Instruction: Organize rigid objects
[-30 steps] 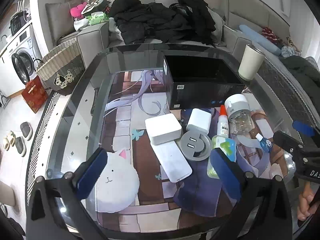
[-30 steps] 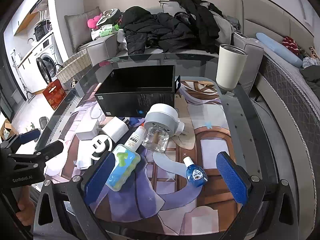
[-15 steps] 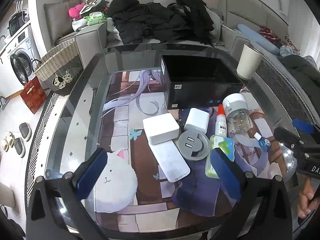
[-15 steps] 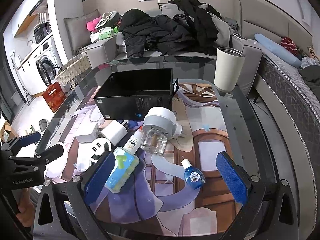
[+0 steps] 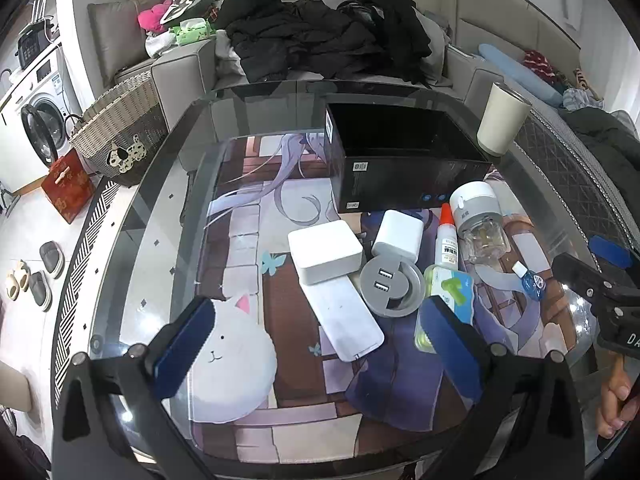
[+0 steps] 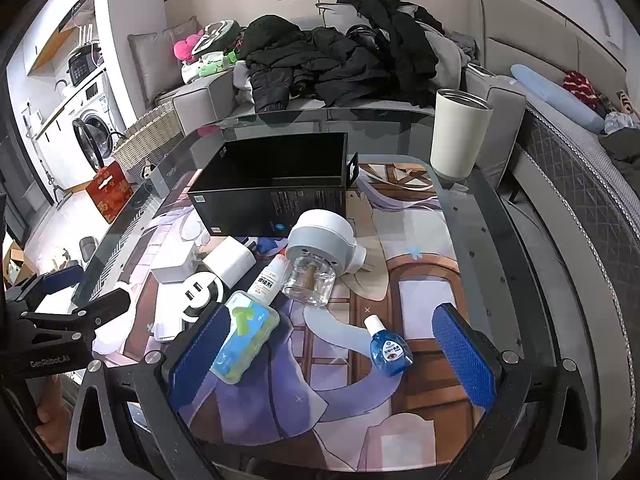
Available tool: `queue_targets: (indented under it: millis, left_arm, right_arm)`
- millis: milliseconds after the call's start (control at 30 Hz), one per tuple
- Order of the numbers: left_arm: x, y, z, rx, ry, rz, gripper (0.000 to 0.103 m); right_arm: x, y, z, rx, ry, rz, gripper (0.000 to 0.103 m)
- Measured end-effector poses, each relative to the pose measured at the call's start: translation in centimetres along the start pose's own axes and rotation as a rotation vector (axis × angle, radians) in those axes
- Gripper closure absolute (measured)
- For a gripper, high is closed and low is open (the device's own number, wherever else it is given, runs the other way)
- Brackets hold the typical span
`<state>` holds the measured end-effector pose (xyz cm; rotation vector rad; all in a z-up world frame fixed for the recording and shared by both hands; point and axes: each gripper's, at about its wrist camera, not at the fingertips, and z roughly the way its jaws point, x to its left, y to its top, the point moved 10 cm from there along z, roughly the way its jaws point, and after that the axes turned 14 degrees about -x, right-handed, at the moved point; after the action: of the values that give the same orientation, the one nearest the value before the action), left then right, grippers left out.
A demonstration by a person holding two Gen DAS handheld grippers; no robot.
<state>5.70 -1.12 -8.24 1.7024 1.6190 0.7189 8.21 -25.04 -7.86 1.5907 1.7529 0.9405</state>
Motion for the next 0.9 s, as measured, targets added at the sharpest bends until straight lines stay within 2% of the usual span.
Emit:
queue_targets:
  millis: [100, 200, 267, 333, 433, 500, 567, 600, 700, 767, 900]
  left_arm:
    - [0.0, 0.3, -0.2, -0.015, 0.003, 0.002, 0.000]
    - [0.1, 1.5, -1.4, -0.093, 0.018, 0.014, 0.000]
    - [0.1, 2.5, -2.6, -0.169, 0.021, 0.023, 0.000]
    - [0.0, 3.6, -4.6, -0.293, 0.033, 0.045, 0.000]
    - [0.1, 4.2, -8.1, -0.496, 0.085, 0.066, 0.000]
    - [0.6, 3.2, -9.1, -0.556, 0.146, 0.041, 0.000]
    - [0.6, 1.2, -8.9, -0.547, 0.186, 0.039, 0.000]
    - [0.3, 0.2, -8.3, -0.518, 0.180, 0.044, 0.000]
    - [-0.8, -1.3, -7.2, -0.442, 0.099, 0.068, 0.000]
    - [-0.7, -1.1, -7.2, -0.451, 0.099, 0.062, 0.000]
    - [-0.2, -0.4, -7.4, -0.480, 0.107, 0.029, 0.000]
  right_arm:
    - [0.0, 0.0, 0.0, -0.002, 0.000, -0.001, 0.000]
    - [0.2, 0.5, -0.4, -0.031, 0.023, 0.015, 0.000]
    - [0.2, 1.6, -1.5, -0.099, 0.025, 0.011, 0.000]
    - [0.4, 2.4, -2.7, -0.176, 0.033, 0.003, 0.000]
    - [0.5, 2.1, -5.0, -0.310, 0.027, 0.010, 0.000]
    - [0.5, 1.6, -6.4, -0.397, 0.026, 0.031, 0.000]
    - [0.2, 0.6, -8.0, -0.526, -0.004, 0.032, 0.000]
    - [0.1, -0.1, -8.4, -0.552, -0.020, 0.024, 0.000]
    - [0.1, -1.5, -7.9, -0.521, -0.018, 0.010, 0.000]
    - [0.3, -2.0, -7.3, -0.485, -0.015, 0.007, 0.000]
    - [0.6, -2.0, -7.2, -0.506, -0.013, -0.012, 0.000]
